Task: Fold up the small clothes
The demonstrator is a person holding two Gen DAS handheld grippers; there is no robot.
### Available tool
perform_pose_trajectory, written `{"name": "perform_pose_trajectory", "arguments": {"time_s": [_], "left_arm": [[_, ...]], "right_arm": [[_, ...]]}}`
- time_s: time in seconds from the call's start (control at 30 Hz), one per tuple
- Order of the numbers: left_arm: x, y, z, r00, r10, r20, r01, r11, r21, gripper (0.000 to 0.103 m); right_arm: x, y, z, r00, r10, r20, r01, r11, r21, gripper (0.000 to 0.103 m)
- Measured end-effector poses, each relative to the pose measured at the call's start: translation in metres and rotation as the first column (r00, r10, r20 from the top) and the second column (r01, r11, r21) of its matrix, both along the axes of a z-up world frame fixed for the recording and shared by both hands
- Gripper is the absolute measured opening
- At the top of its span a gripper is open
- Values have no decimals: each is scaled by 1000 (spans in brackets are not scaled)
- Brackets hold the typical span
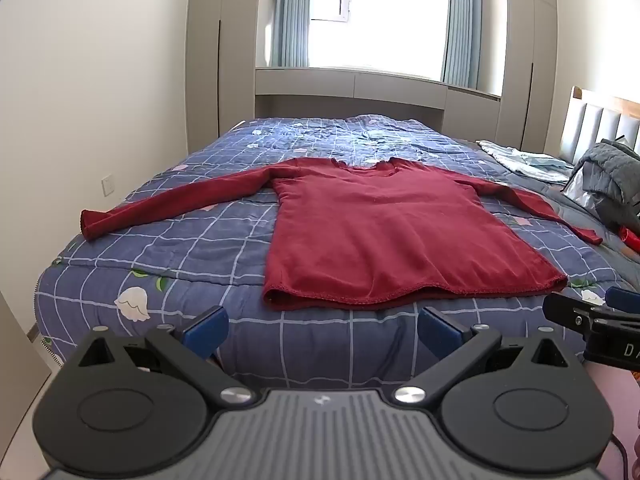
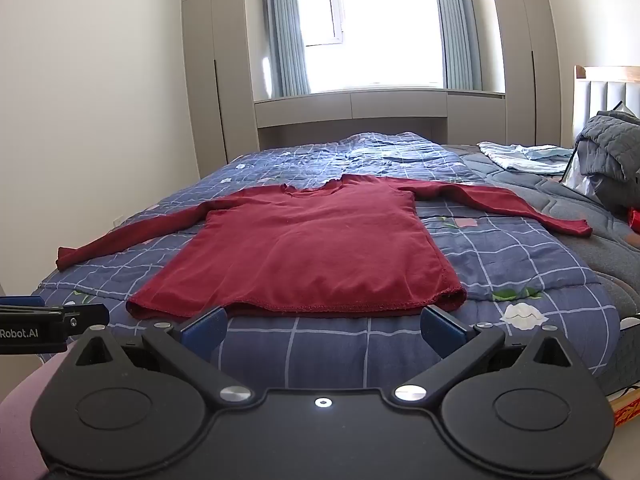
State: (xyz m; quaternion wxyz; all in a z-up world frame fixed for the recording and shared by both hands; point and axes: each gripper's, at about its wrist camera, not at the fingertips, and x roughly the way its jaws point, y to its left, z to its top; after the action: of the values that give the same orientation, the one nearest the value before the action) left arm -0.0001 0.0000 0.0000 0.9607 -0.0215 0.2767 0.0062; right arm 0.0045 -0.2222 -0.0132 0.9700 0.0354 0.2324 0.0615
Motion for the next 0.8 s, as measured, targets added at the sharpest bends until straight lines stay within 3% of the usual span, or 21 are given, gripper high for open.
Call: {"name": "perform_pose_trajectory", "arguments": {"time_s": [0.8], "left_arm": [[0,0,-1,1000,-5,-3,5,1000,4,103]], "right_arm": [[-1,0,0,1000,0,-2,0,1000,-1,103]]}}
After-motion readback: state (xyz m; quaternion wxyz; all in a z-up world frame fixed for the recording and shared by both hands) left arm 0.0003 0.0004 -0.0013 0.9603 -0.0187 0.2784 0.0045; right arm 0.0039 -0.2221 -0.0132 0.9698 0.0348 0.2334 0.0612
